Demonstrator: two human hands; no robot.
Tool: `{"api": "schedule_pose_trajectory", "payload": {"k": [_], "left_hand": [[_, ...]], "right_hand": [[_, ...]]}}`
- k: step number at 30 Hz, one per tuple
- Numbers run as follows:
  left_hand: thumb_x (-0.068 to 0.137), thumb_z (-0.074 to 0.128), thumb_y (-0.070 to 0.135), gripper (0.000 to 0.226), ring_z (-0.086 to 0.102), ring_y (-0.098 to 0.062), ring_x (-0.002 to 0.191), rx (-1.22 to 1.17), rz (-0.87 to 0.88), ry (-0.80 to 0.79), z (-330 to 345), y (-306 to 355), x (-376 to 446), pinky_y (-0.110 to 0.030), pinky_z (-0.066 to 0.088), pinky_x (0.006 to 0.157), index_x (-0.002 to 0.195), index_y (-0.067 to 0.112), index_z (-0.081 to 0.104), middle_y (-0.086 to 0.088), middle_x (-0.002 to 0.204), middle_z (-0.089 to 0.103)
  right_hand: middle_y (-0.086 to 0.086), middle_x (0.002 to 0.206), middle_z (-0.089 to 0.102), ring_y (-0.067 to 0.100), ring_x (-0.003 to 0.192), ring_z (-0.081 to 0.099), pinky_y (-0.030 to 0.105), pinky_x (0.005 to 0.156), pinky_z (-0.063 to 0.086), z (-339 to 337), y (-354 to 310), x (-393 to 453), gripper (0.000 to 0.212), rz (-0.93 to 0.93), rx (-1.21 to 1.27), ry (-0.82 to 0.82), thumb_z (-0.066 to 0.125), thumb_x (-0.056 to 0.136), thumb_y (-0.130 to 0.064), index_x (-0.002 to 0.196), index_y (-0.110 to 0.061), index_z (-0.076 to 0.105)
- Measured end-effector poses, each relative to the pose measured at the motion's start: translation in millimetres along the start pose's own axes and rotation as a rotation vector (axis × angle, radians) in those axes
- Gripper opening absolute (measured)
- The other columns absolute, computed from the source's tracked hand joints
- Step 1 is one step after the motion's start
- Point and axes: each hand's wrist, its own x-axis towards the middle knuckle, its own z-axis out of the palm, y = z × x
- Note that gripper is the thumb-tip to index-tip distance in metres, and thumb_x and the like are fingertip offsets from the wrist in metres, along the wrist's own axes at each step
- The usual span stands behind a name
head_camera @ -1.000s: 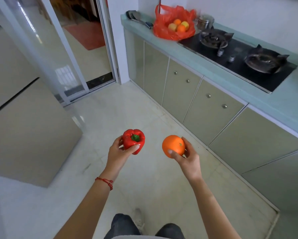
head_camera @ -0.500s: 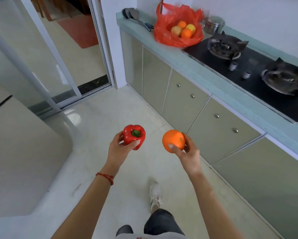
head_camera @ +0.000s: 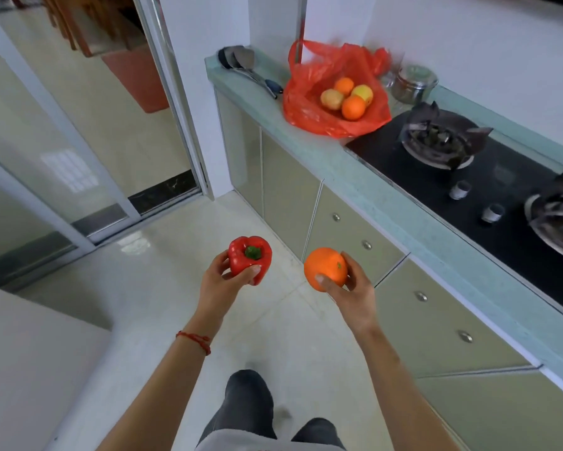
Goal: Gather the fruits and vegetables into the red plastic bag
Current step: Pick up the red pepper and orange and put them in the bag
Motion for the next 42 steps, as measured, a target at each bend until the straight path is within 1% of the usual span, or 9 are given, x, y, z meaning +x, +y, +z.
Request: {"api": "schedule_pose_trajectory", "payload": {"k": [8, 15, 20, 24, 26, 31, 33, 35, 42], "left_hand": [[0.074, 0.072, 0.015, 0.058, 0.058, -0.010, 0.088, 0.059, 0.049, -0.083, 24.6, 48.3, 145.9, -0.018, 0.047, 0.069, 0.126, 0.014, 0.047, -0.004, 0.111, 0.057], [0.073, 0.073, 0.014, 0.057, 0.057, -0.002, 0.083, 0.104, 0.075, -0.160, 45.3, 103.4, 260.7, -0.016, 0.045, 0.069, 0.124, 0.012, 0.049, 0.000, 0.105, 0.058], [0.073, 0.073, 0.010, 0.055, 0.057, 0.001, 0.081, 0.093, 0.084, -0.204, 72.4, 130.2, 319.6, -0.014, 0.045, 0.069, 0.123, 0.010, 0.051, 0.003, 0.098, 0.059], [0.073, 0.073, 0.009, 0.050, 0.057, 0.001, 0.080, 0.093, 0.091, -0.235, 104.0, 147.7, 368.9, -0.007, 0.047, 0.064, 0.119, 0.013, 0.053, 0.004, 0.098, 0.061], [0.074, 0.072, 0.008, 0.047, 0.057, 0.002, 0.078, 0.086, 0.098, -0.247, 122.7, 158.0, 394.4, -0.002, 0.046, 0.058, 0.116, 0.017, 0.053, 0.010, 0.091, 0.059], [0.072, 0.074, 0.009, 0.046, 0.060, -0.008, 0.084, 0.077, 0.119, -0.273, 172.4, 184.2, 457.8, -0.016, 0.049, 0.072, 0.111, 0.019, 0.052, -0.001, 0.103, 0.061], [0.071, 0.075, 0.012, 0.049, 0.059, -0.006, 0.086, 0.109, 0.120, -0.296, 192.7, 196.4, 479.0, -0.011, 0.047, 0.067, 0.114, 0.019, 0.053, -0.002, 0.107, 0.059], [0.072, 0.075, 0.013, 0.053, 0.056, -0.005, 0.086, 0.134, 0.126, -0.318, 212.4, 208.3, 497.9, -0.010, 0.047, 0.063, 0.119, 0.018, 0.051, 0.003, 0.105, 0.056], [0.071, 0.077, 0.021, 0.057, 0.056, -0.018, 0.102, 0.241, 0.067, -0.381, 259.4, 213.7, 549.8, -0.027, 0.044, 0.085, 0.121, 0.013, 0.051, 0.000, 0.107, 0.057]], "right_hand": [[-0.005, 0.119, 0.053, 0.012, 0.104, 0.053, 0.007, 0.068, 0.042, 40.9, -41.0, 132.8, 0.066, -0.033, 0.012, 0.085, 0.075, 0.073, -0.018, 0.132, -0.022, 0.046], [-0.005, 0.120, 0.050, 0.013, 0.104, 0.052, 0.021, 0.081, 0.040, 67.6, -84.0, 227.9, 0.067, -0.035, 0.018, 0.168, 0.075, 0.073, -0.019, 0.133, -0.023, 0.045], [-0.005, 0.123, 0.051, 0.012, 0.104, 0.052, 0.042, 0.086, 0.051, 72.2, -102.6, 284.2, 0.070, -0.022, 0.018, 0.216, 0.078, 0.070, -0.026, 0.132, -0.026, 0.045], [-0.001, 0.126, 0.052, 0.015, 0.109, 0.052, 0.025, 0.083, 0.041, 68.8, -112.9, 338.4, 0.067, -0.042, 0.020, 0.237, 0.076, 0.072, -0.023, 0.132, -0.023, 0.046], [-0.002, 0.126, 0.052, 0.016, 0.111, 0.053, 0.025, 0.085, 0.042, 65.2, -118.5, 367.4, 0.067, -0.059, 0.030, 0.230, 0.076, 0.072, -0.024, 0.132, -0.022, 0.046], [-0.004, 0.125, 0.051, 0.017, 0.115, 0.051, 0.035, 0.096, 0.045, 50.9, -130.8, 442.8, 0.073, -0.052, 0.038, 0.263, 0.078, 0.070, -0.030, 0.134, -0.027, 0.042], [-0.002, 0.126, 0.052, 0.019, 0.115, 0.053, 0.042, 0.096, 0.047, 43.1, -135.6, 467.7, 0.077, -0.028, 0.047, 0.260, 0.078, 0.067, -0.038, 0.134, -0.031, 0.042], [-0.001, 0.128, 0.050, 0.018, 0.116, 0.051, 0.038, 0.096, 0.046, 35.9, -141.6, 491.0, 0.076, -0.023, 0.042, 0.250, 0.078, 0.069, -0.036, 0.134, -0.029, 0.041], [-0.001, 0.130, 0.049, 0.015, 0.119, 0.046, 0.029, 0.094, 0.041, 26.9, -141.7, 545.4, 0.078, 0.046, -0.006, 0.263, 0.076, 0.071, -0.034, 0.138, -0.022, 0.038]]}}
